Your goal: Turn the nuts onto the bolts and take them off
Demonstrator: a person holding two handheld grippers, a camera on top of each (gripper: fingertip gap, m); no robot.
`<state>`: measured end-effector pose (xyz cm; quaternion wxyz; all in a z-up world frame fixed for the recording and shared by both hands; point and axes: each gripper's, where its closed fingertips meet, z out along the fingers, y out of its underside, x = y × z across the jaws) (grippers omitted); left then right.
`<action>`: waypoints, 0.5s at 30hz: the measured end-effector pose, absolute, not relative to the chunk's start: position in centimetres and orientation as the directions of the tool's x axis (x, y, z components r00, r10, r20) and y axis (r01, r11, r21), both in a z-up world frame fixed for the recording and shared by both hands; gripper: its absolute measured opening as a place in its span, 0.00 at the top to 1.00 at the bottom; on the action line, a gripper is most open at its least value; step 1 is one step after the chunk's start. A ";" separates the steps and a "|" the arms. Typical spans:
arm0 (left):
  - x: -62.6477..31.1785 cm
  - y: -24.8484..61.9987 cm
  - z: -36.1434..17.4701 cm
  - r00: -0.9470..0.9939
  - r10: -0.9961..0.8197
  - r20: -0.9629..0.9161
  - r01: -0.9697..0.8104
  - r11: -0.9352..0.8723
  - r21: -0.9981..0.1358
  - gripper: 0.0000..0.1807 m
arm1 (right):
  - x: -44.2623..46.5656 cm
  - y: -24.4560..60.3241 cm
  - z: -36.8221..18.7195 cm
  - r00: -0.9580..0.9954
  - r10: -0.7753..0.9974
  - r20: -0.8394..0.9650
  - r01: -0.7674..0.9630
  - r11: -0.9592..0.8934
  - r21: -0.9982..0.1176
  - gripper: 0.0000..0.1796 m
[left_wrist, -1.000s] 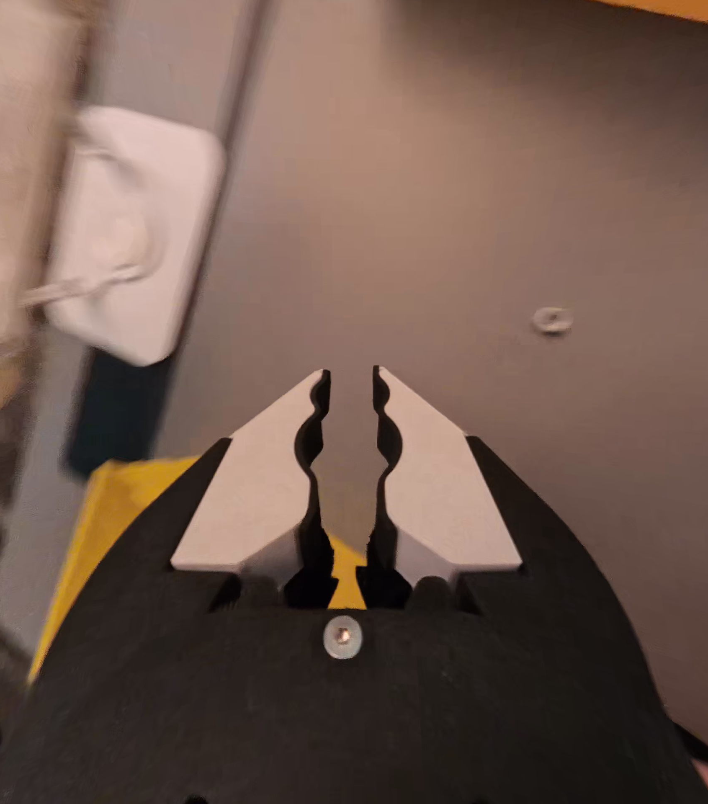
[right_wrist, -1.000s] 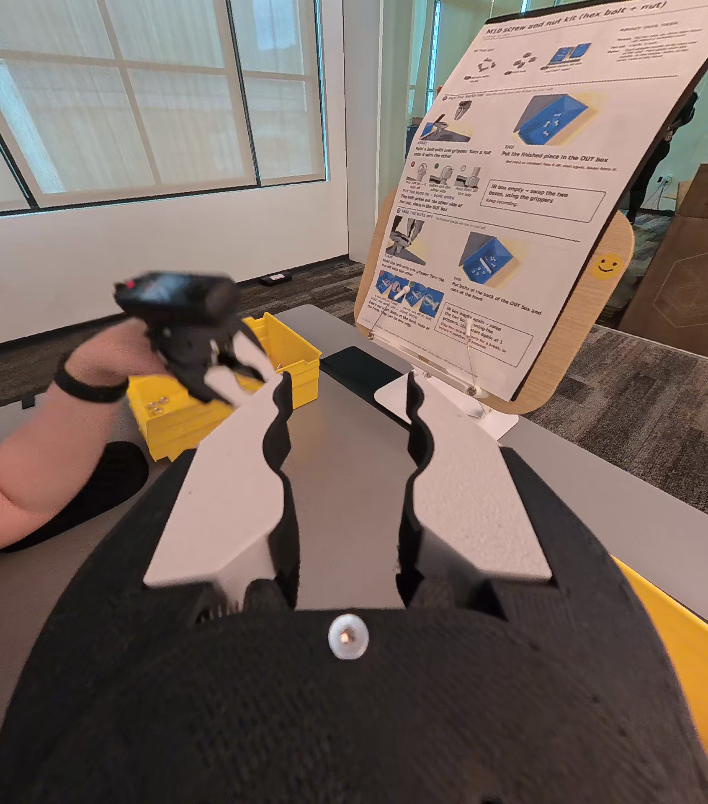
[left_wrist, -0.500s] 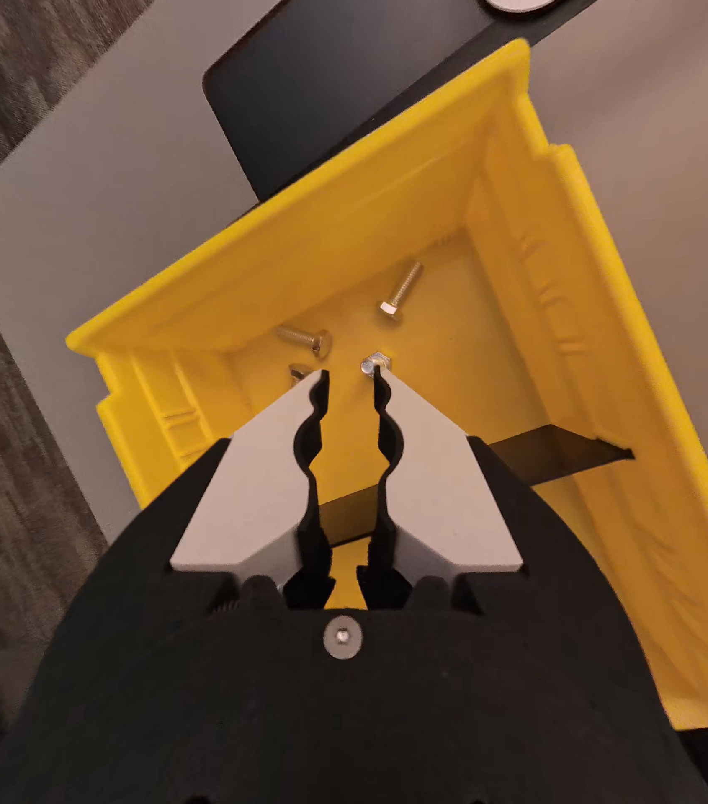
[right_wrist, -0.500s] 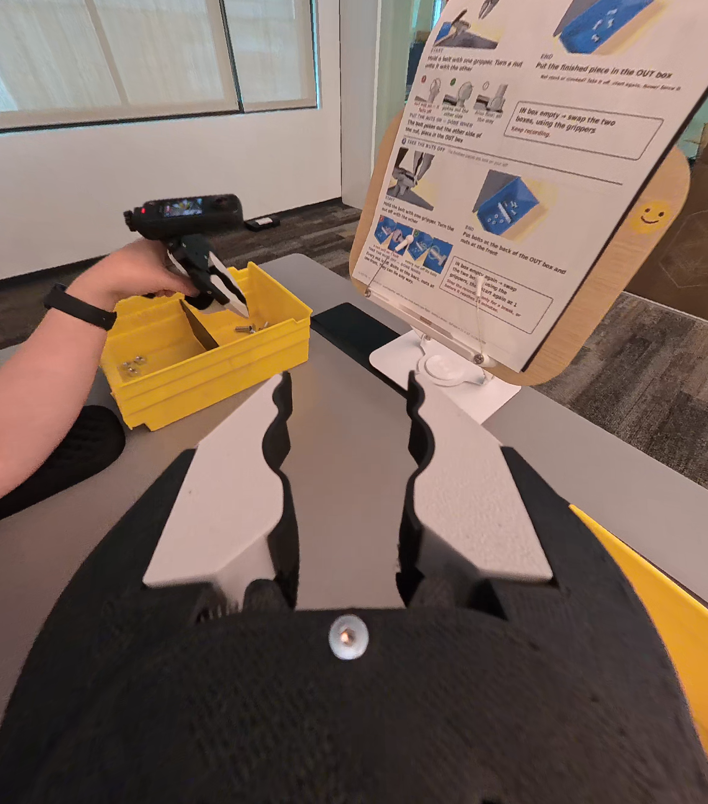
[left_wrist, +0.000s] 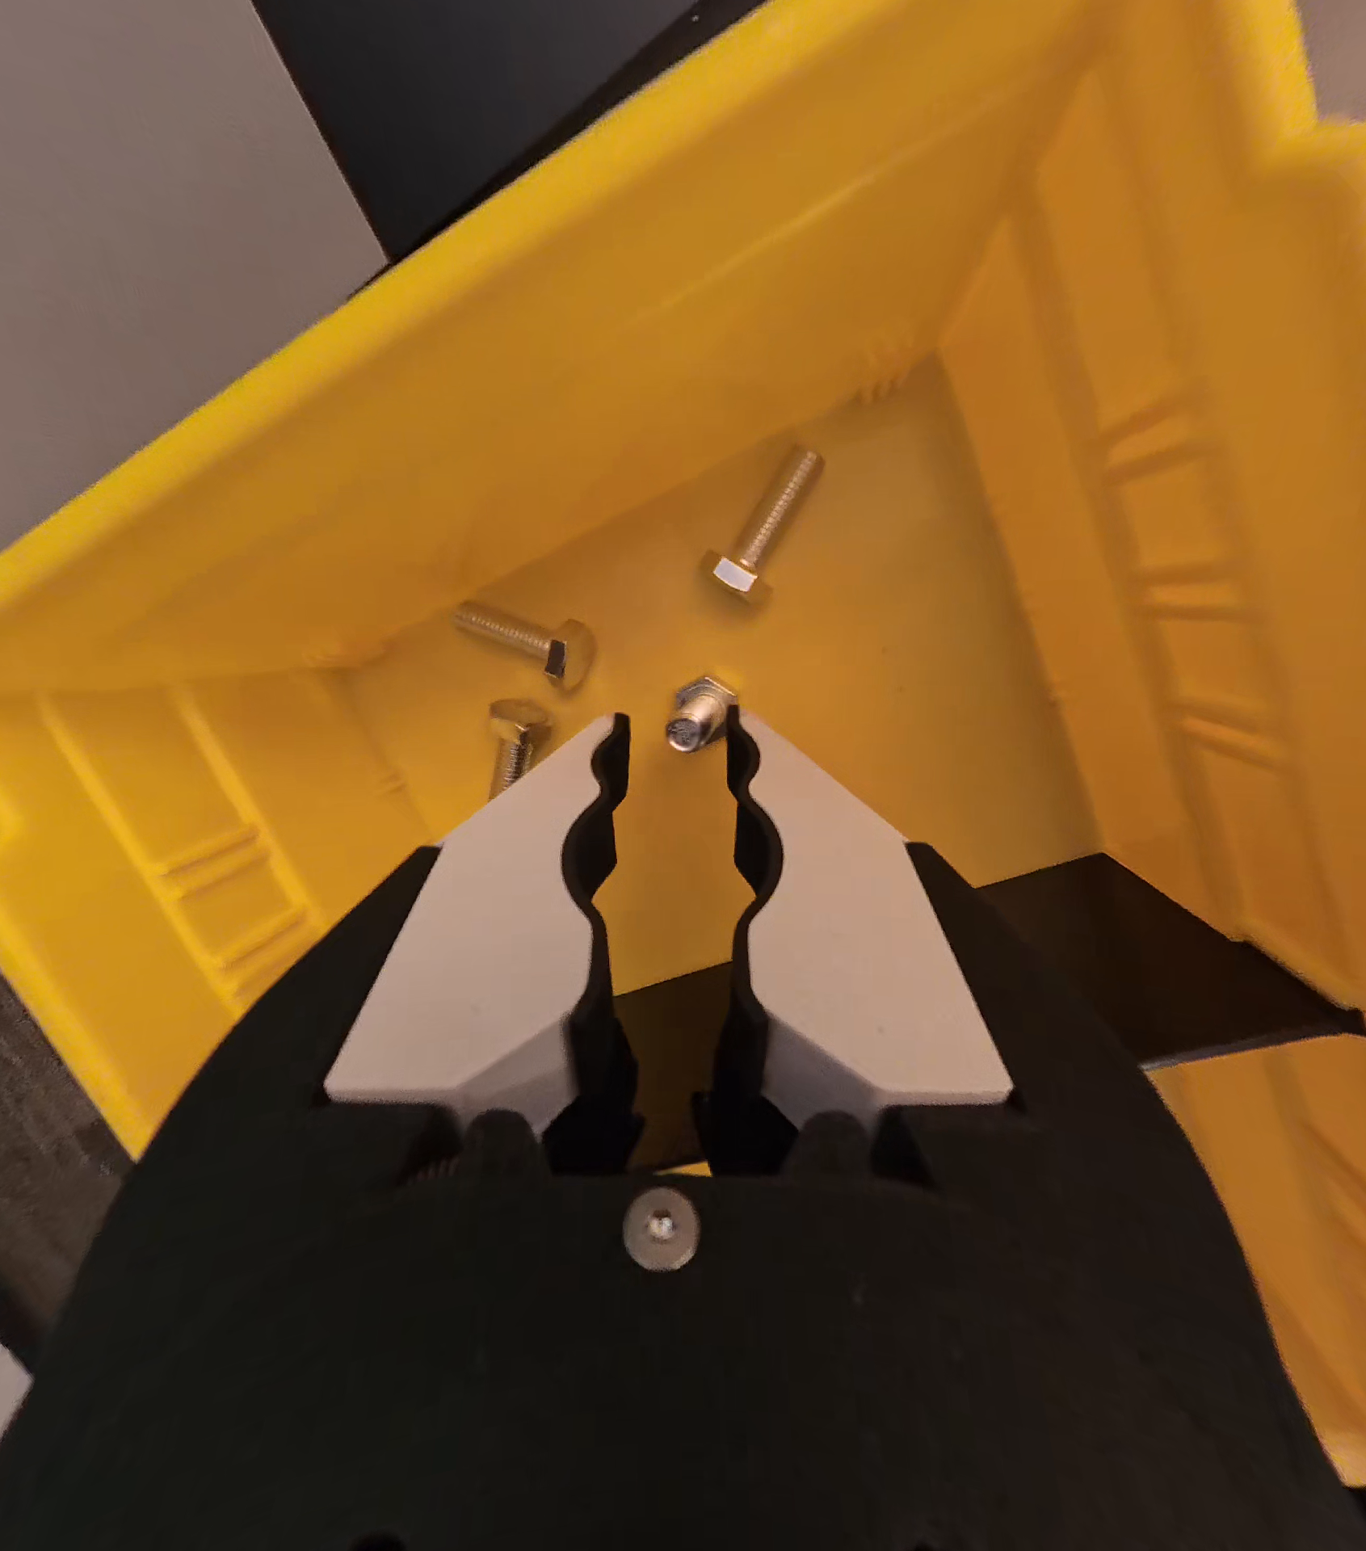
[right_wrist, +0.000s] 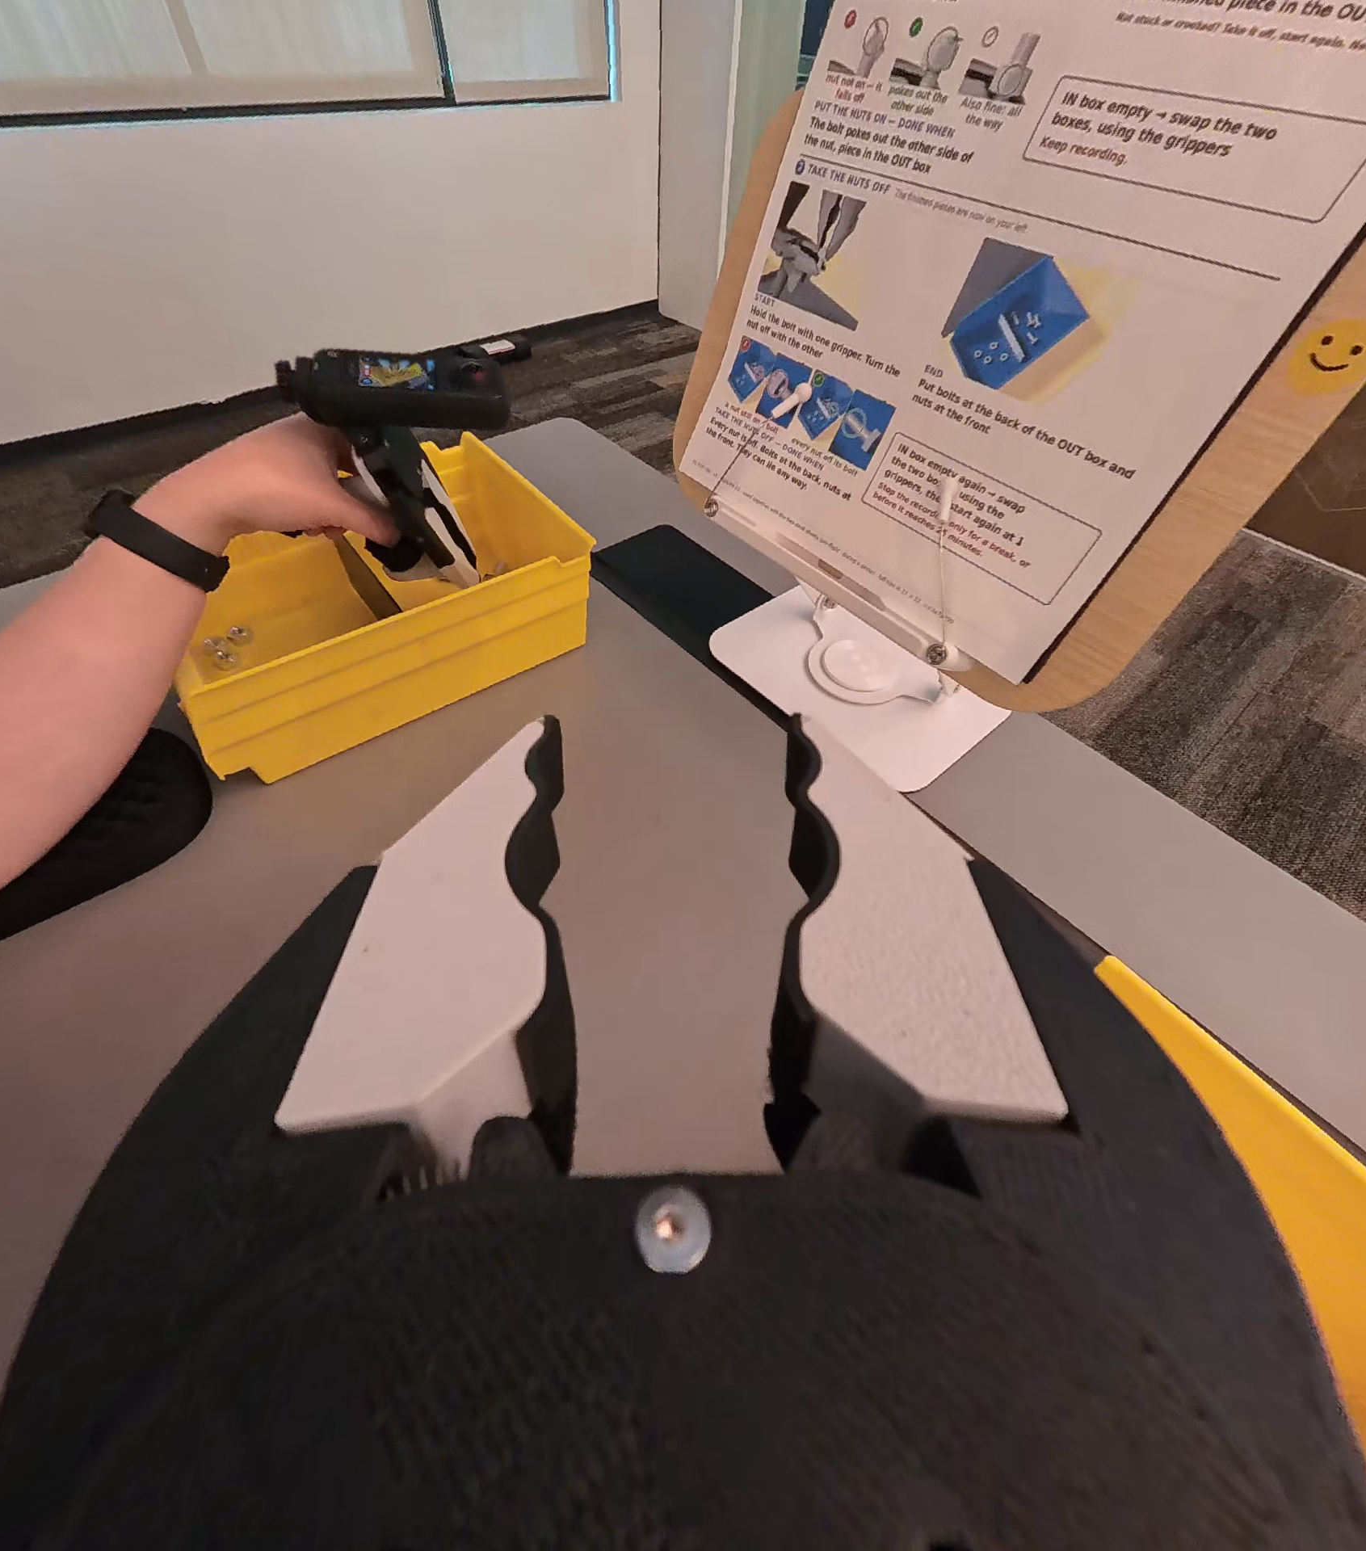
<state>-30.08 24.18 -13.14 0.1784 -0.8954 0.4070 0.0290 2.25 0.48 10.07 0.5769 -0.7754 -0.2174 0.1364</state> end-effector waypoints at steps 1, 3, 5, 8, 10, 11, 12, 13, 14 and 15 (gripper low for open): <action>-30.2 24.2 -13.3 0.668 -0.717 -0.199 -0.739 -0.608 -0.289 0.88 | 2.3 0.5 10.0 0.868 0.494 0.042 0.183 -0.240 -0.953 0.70; -30.2 24.0 -13.6 0.659 -0.729 -0.187 -0.747 -0.604 -0.277 0.94 | 2.2 0.5 10.0 0.867 0.497 0.045 0.187 -0.240 -0.953 0.70; -29.8 23.8 -13.7 0.651 -0.741 -0.164 -0.751 -0.598 -0.281 0.95 | 2.2 0.5 10.0 0.866 0.499 0.046 0.189 -0.240 -0.952 0.70; -30.1 23.0 -13.4 0.641 -0.752 -0.151 -0.761 -0.600 -0.247 0.95 | 2.3 0.4 10.0 0.866 0.497 0.051 0.192 -0.237 -0.952 0.70; -30.8 22.7 -12.0 0.645 -0.741 -0.189 -0.761 -0.600 -0.247 0.95 | 2.4 0.4 10.2 0.867 0.495 0.053 0.190 -0.230 -0.954 0.70; -30.8 22.5 -10.9 0.647 -0.735 -0.203 -0.759 -0.595 -0.264 0.95 | 2.4 0.4 10.3 0.868 0.493 0.053 0.188 -0.227 -0.956 0.70; -30.6 22.1 -9.5 0.648 -0.732 -0.213 -0.757 -0.586 -0.290 0.96 | 2.5 0.4 10.4 0.869 0.493 0.053 0.186 -0.225 -0.956 0.71; -30.2 21.6 -7.9 0.647 -0.728 -0.226 -0.755 -0.570 -0.323 0.96 | 2.5 0.4 10.4 0.869 0.492 0.052 0.185 -0.224 -0.957 0.71; -29.6 20.9 -6.0 0.643 -0.727 -0.241 -0.755 -0.547 -0.362 0.96 | 2.5 0.4 10.4 0.869 0.492 0.053 0.184 -0.223 -0.957 0.71; -28.6 19.8 -4.1 0.631 -0.734 -0.250 -0.757 -0.512 -0.406 0.96 | 2.5 0.4 10.5 0.869 0.491 0.054 0.185 -0.222 -0.957 0.71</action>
